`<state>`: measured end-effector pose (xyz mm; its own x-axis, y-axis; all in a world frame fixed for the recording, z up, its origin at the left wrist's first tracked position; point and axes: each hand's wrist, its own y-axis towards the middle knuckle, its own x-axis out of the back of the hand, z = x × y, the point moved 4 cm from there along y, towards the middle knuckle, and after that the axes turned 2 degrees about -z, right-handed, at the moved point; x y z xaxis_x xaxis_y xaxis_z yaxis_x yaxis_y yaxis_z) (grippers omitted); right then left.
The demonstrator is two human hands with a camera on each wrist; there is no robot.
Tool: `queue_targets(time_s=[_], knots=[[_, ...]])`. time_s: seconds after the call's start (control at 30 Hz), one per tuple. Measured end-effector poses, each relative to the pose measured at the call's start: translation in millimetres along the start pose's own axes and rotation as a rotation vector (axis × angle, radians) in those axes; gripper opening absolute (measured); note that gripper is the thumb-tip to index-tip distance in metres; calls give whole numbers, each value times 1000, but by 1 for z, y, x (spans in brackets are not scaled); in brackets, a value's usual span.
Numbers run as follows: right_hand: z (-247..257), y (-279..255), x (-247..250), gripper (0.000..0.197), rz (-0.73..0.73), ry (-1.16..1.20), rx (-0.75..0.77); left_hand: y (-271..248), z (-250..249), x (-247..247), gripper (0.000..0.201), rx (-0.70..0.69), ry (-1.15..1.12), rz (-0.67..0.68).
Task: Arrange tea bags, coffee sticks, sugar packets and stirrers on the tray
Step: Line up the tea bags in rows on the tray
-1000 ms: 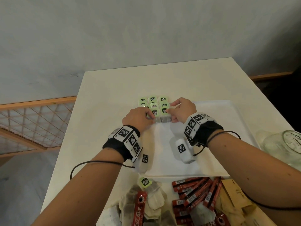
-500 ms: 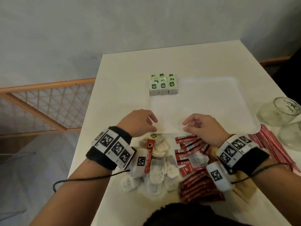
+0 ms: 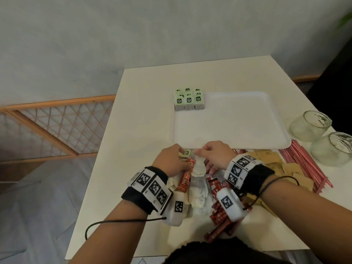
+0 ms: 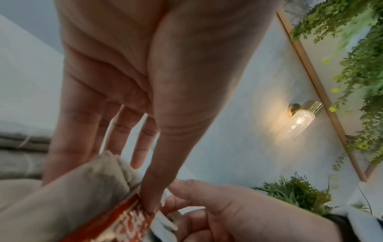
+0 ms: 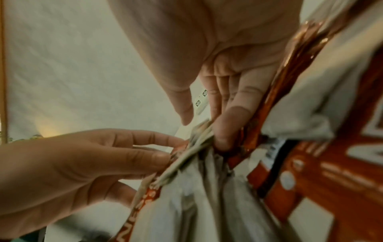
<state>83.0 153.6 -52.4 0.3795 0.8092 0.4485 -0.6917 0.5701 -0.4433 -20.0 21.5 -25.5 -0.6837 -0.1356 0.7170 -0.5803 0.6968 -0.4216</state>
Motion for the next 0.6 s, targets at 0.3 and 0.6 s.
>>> queue_targets(time_s=[0.3, 0.6], knots=[[6, -3, 4, 8, -99, -115, 59, 2, 0, 1, 11, -64, 57, -102], [29, -8, 69, 6, -158, -245, 226, -5, -39, -3, 15, -271, -152, -50]])
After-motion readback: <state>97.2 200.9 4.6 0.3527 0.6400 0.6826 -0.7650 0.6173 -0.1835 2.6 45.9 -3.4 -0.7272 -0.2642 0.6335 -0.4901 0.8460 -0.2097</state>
